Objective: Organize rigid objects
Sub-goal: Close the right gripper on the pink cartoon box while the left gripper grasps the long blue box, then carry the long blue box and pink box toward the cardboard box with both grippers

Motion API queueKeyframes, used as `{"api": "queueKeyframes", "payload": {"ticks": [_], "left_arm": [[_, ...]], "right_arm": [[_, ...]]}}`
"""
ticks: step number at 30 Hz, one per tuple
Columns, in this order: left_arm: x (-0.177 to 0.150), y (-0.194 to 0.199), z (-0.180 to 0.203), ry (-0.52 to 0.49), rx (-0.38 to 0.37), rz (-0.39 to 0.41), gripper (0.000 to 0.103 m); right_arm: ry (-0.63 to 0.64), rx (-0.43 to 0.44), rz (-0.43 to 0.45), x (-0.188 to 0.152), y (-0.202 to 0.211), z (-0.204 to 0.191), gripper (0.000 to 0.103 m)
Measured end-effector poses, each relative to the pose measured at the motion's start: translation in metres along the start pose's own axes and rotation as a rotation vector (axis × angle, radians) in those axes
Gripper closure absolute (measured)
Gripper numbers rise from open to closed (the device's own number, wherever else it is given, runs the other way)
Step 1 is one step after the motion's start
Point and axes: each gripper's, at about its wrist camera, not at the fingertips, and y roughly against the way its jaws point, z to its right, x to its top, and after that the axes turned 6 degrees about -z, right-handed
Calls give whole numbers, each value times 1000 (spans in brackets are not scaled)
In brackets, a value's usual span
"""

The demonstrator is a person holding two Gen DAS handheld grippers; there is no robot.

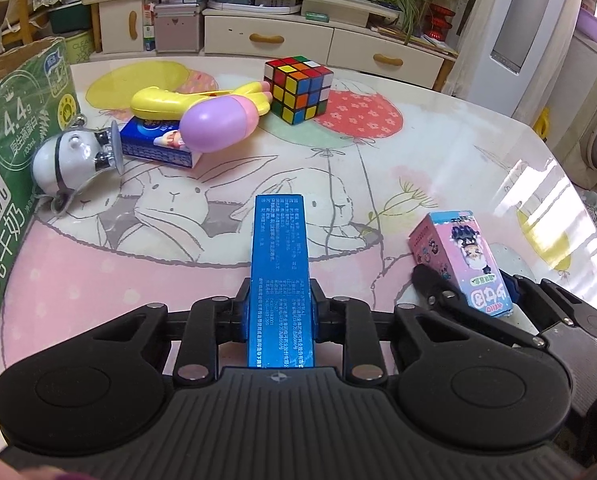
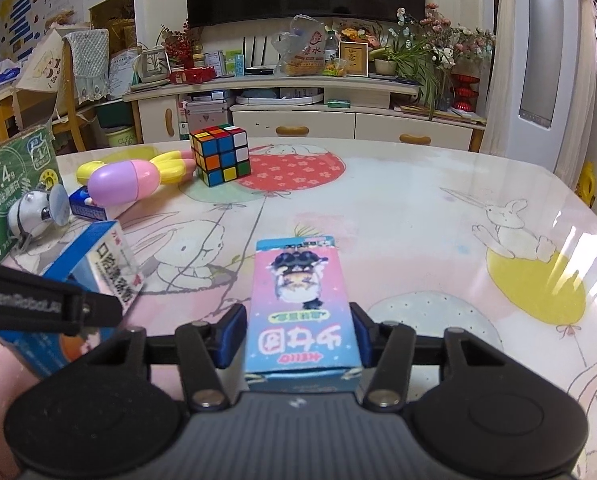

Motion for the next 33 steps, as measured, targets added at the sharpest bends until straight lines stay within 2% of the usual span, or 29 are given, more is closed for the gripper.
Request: {"api": "queueKeyframes", "payload": {"ticks": [13,33], "left_arm": [[0,14,-13,-6,0,23,74],[5,58,-42,-20,30,131,74]], "right_arm": [[-9,-9,3,1,0,-4,59],[-1,28,15,1,24,-31,59]]}}
